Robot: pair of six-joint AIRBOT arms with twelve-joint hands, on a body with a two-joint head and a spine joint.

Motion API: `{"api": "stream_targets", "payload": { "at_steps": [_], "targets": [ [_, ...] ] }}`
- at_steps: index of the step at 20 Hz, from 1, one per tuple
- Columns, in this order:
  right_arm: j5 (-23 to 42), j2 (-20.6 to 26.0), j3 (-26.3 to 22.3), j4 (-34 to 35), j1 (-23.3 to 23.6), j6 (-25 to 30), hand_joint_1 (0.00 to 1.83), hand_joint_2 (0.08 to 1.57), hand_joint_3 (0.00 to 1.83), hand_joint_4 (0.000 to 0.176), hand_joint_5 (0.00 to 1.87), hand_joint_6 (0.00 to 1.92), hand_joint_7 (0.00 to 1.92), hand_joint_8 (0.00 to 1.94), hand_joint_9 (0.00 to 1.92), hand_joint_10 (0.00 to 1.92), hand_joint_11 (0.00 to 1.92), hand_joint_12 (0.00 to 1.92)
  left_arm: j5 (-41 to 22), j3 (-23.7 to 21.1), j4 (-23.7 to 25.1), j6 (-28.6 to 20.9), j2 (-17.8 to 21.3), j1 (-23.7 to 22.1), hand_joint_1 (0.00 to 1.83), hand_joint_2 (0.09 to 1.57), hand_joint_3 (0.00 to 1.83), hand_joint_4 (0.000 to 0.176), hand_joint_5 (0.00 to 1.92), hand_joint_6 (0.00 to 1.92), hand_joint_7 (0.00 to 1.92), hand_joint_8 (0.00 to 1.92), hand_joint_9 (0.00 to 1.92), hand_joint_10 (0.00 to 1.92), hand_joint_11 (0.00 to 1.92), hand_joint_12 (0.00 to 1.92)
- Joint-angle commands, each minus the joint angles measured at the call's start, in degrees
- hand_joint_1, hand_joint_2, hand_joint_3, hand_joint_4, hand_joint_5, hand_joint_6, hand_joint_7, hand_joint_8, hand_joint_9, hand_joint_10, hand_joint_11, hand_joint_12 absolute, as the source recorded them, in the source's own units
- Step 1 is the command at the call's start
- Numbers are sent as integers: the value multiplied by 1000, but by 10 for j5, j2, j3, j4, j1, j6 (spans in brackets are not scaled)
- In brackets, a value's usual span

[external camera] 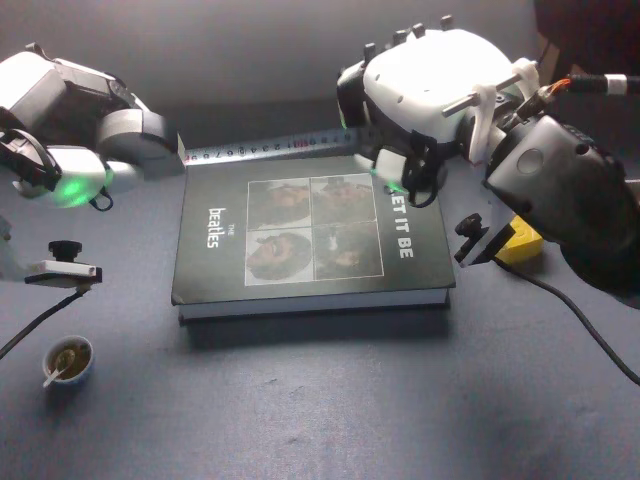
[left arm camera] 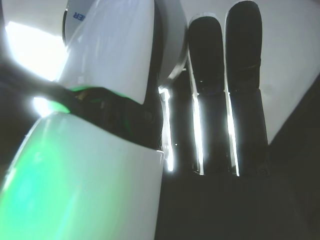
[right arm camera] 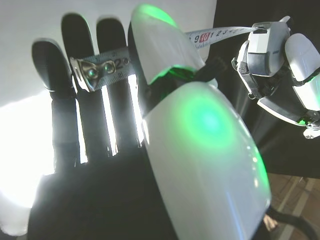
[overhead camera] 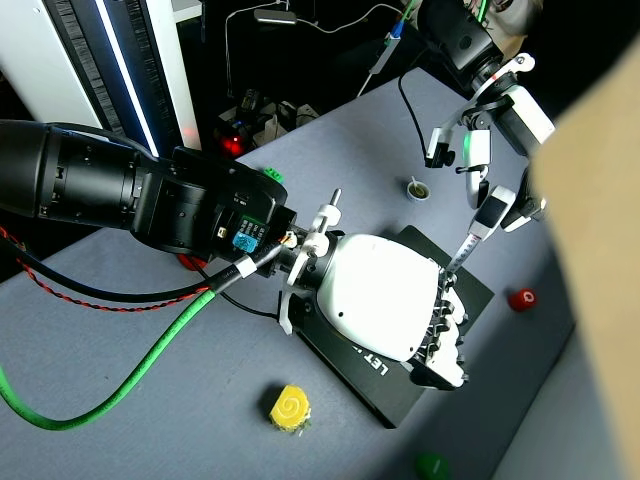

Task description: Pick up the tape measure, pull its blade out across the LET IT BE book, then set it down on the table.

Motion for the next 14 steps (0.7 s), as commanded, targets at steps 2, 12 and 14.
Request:
{"api": "stream_targets", "payload": {
  "at_steps": [2,12,14],
  "targets": [
    [46,4,-3,-34,2,1,819,1162,0,0,569,171,647,222,493,526,189,1339,-67,2,21,-7,2,-6,1379,1109,0,0,930,864,1015,973,920,1240,859,1055],
    [47,3,-5,-36,3,4,785,1140,0,0,576,15,679,55,498,340,97,1285,-66,3,18,-8,2,-4,1377,1114,0,0,918,874,1012,989,906,1257,859,1070],
    [47,2,-4,-36,3,4,785,1139,0,0,578,14,674,50,491,330,99,1285,-63,3,19,-8,2,-4,1378,1109,0,0,947,839,1011,987,909,1251,858,1076]
  ]
}}
